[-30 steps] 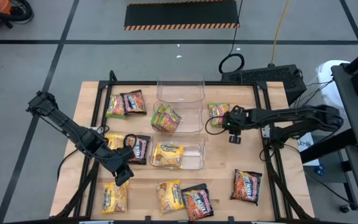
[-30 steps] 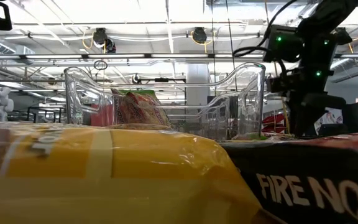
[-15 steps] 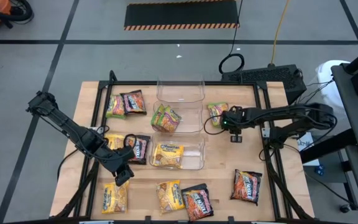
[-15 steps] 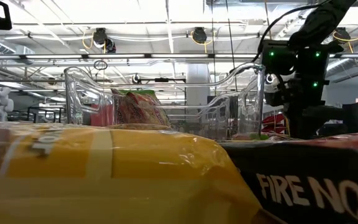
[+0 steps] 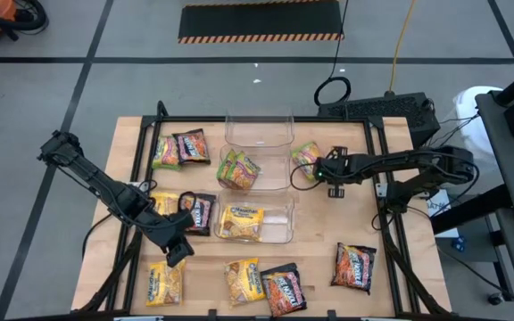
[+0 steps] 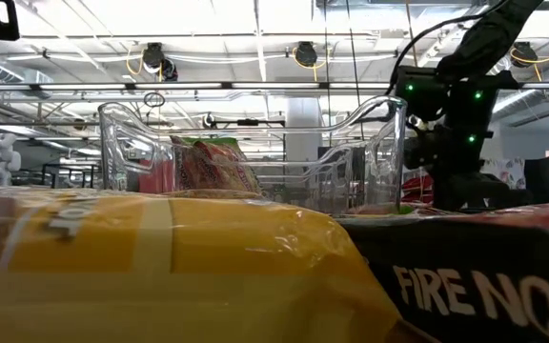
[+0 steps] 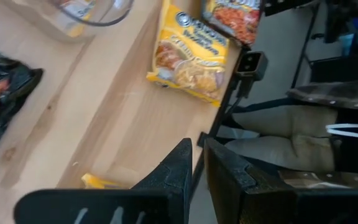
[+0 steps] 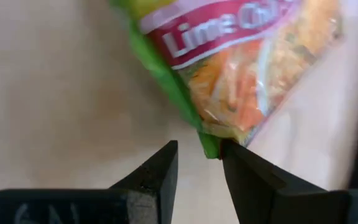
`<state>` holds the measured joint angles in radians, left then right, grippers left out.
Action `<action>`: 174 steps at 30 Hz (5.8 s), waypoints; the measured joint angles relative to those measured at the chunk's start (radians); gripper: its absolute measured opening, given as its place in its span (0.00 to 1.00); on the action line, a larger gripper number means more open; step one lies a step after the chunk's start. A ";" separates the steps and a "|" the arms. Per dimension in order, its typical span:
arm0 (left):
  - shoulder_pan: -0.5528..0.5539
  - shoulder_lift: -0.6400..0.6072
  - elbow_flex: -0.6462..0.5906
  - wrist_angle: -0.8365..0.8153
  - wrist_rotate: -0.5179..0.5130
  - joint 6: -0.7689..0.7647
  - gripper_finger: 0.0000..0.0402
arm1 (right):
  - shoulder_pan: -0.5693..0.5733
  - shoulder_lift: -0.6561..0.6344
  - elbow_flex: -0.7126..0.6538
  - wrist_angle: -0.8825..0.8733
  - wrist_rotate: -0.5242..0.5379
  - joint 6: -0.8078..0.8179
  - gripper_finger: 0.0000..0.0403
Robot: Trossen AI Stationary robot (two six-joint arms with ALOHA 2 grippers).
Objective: Sort Maruchan noodles
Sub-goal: Put the green noodle pack into the center transparent bin
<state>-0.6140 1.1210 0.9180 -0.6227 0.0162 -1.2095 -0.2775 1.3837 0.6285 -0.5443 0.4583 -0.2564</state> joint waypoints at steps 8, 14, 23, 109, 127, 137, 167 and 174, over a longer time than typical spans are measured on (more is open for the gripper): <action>0.000 0.000 0.000 0.032 0.000 0.000 0.12 | -0.010 0.001 0.000 0.099 0.010 0.000 0.29; 0.000 0.000 0.000 0.043 0.000 0.000 0.12 | -0.012 0.000 -0.021 0.244 -0.109 -0.023 0.29; 0.000 0.000 0.000 0.045 0.000 0.000 0.12 | -0.011 -0.003 -0.133 0.369 -0.145 -0.018 0.16; 0.447 0.124 0.000 0.804 -0.083 0.577 0.10 | -0.010 -0.468 -0.131 0.173 -0.173 0.117 0.00; 0.485 0.123 0.000 0.799 -0.086 0.637 0.17 | -0.010 -0.468 -0.131 0.181 -0.173 0.117 0.00; 0.577 0.123 0.000 0.783 -0.096 0.744 0.20 | -0.011 -0.495 -0.130 0.228 -0.173 0.142 0.00; 0.689 0.725 0.704 0.138 -0.028 1.001 0.20 | -0.011 -0.605 -0.130 0.225 -0.173 0.166 0.00; 0.748 0.811 0.831 0.141 0.055 1.027 0.20 | -0.011 -0.608 -0.130 0.225 -0.173 0.166 0.00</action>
<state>0.1342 1.9320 1.7492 -0.4820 0.0708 -0.1830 -0.2888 0.7757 0.4980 -0.3191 0.2852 -0.0906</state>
